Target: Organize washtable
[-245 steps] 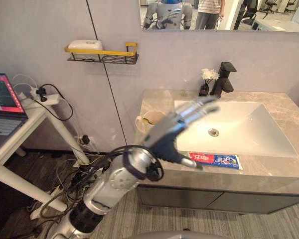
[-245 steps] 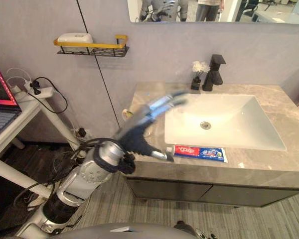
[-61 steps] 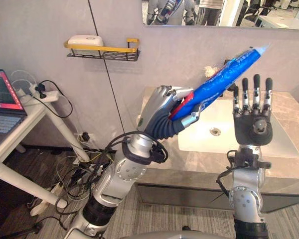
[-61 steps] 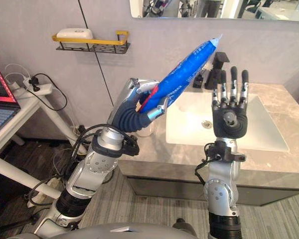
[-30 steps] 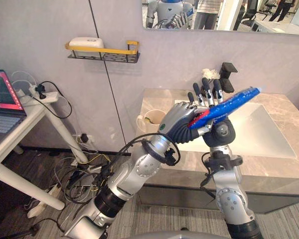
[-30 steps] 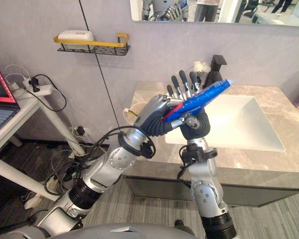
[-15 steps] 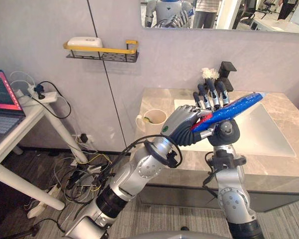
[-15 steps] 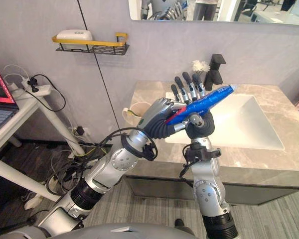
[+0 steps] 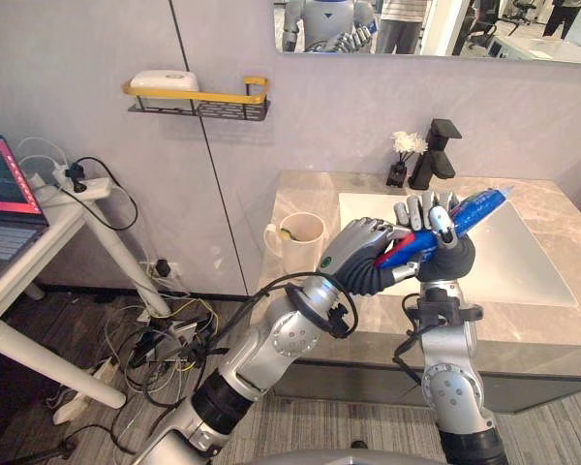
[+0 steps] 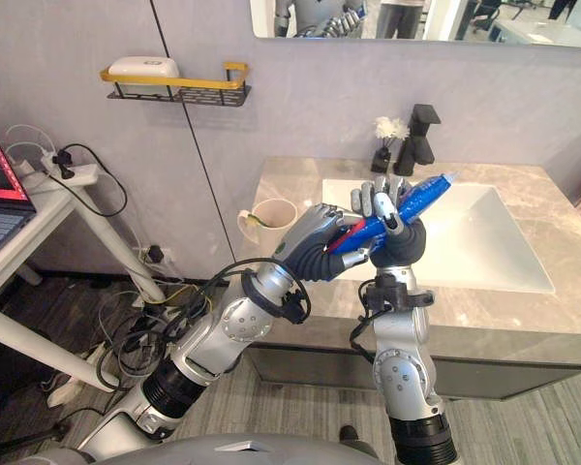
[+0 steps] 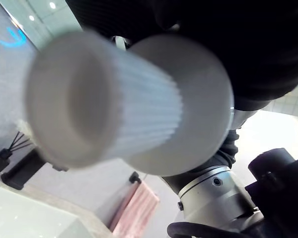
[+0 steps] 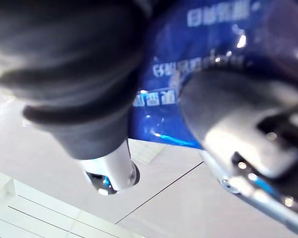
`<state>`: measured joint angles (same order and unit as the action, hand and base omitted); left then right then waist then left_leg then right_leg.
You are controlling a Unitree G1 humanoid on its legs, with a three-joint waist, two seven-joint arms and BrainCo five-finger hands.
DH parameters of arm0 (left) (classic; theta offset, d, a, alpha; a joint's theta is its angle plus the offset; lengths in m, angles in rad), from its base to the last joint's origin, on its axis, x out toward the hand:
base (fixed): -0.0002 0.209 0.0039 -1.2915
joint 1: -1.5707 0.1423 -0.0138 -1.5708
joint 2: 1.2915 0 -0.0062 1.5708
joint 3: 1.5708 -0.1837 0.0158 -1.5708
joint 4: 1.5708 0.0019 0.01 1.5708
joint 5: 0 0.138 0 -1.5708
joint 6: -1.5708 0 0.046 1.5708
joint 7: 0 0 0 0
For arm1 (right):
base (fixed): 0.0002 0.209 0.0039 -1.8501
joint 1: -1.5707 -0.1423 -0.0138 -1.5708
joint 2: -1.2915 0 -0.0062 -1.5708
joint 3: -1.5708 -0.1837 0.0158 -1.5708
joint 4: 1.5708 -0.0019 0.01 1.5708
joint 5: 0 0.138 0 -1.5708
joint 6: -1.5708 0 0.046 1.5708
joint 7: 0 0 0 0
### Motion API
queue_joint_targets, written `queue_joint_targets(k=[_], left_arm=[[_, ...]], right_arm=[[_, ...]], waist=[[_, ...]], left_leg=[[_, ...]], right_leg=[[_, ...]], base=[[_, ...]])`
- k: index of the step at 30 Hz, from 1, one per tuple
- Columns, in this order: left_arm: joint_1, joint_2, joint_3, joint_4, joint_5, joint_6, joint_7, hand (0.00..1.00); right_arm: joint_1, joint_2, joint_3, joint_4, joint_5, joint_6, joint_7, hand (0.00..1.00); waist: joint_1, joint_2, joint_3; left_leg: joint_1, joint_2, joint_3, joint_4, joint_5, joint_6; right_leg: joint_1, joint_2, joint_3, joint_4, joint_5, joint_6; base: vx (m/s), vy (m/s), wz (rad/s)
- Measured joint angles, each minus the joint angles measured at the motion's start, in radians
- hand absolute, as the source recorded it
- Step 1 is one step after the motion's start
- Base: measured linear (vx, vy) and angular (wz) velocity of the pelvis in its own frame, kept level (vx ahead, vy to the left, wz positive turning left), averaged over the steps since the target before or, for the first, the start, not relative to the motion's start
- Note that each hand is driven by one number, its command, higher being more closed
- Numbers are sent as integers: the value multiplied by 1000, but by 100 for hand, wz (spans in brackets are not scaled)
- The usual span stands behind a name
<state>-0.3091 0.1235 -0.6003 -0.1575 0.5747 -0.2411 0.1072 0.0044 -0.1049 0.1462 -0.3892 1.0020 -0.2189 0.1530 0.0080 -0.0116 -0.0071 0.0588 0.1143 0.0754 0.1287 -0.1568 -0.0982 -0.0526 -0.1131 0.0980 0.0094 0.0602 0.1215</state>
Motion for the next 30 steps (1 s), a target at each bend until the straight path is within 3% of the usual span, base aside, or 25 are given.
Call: queue_joint_targets(k=[17,20,24,30], left_arm=[[28,3,19,-19,0,2,1,0],[94,8,112,-120,-1,0,44,0],[130,25,292,-259,-69,-2,132,0],[246,29,408,-357,-96,-1,183,0]], right_arm=[[0,4,-6,0,-2,-13,1,100],[4,14,-45,0,-2,-21,-8,100],[15,32,-129,0,-2,-64,-39,100],[17,32,-147,0,-4,-80,-45,100]], waist=[[0,0,0],[1,0,0],[5,0,0],[4,0,0]], left_leg=[[1,0,2,-2,0,0],[1,0,2,-2,0,0],[2,0,2,-2,0,0],[6,0,5,-13,0,0]], right_leg=[[5,0,1,0,0,0],[4,0,1,1,0,0],[6,0,1,1,0,0],[7,0,1,-1,-1,-1]], base=[[0,0,0],[0,0,0],[0,0,0],[0,0,0]])
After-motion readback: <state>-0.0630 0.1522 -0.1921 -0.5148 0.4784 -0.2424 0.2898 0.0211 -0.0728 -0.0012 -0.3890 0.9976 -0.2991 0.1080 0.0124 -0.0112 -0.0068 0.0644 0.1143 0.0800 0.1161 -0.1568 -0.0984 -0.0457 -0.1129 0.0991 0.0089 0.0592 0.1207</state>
